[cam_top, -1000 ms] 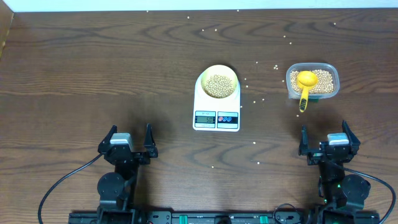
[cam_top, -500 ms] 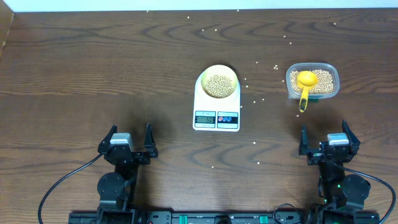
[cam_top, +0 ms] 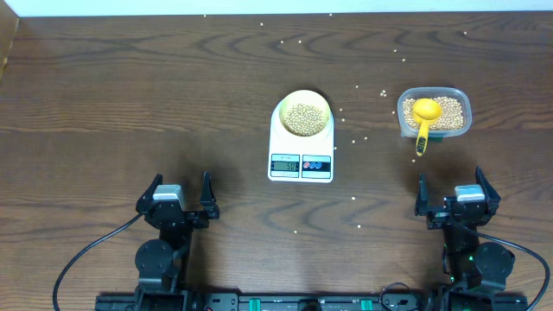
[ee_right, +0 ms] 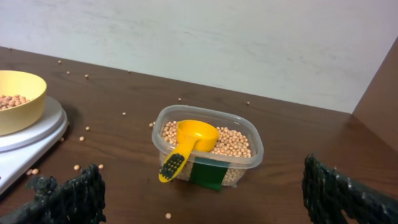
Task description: Scoop item into bowl and weigh 50g on scale
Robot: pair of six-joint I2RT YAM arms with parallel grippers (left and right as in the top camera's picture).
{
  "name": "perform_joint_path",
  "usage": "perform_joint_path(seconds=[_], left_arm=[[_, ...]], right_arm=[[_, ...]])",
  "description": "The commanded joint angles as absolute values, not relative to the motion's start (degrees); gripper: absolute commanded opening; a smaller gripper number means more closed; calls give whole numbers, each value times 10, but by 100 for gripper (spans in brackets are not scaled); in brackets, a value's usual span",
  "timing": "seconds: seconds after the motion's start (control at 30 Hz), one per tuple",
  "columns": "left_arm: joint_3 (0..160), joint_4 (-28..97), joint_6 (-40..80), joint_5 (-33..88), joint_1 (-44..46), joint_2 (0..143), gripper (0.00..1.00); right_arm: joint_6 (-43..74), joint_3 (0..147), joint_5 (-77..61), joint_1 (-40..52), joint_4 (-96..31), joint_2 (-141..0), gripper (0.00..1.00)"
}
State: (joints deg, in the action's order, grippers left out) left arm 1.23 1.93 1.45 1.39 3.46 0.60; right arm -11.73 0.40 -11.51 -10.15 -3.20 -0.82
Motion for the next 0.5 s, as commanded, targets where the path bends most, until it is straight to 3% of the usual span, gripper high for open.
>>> perform_joint_path(seconds=[0.0,0.47], left_arm=[[2,42,9,5,32,3,97],[2,42,9,5,32,3,97]], right_arm=[[-125,3,-110,-95,-35,-3,99],[-125,3,-110,-95,-35,-3,99]])
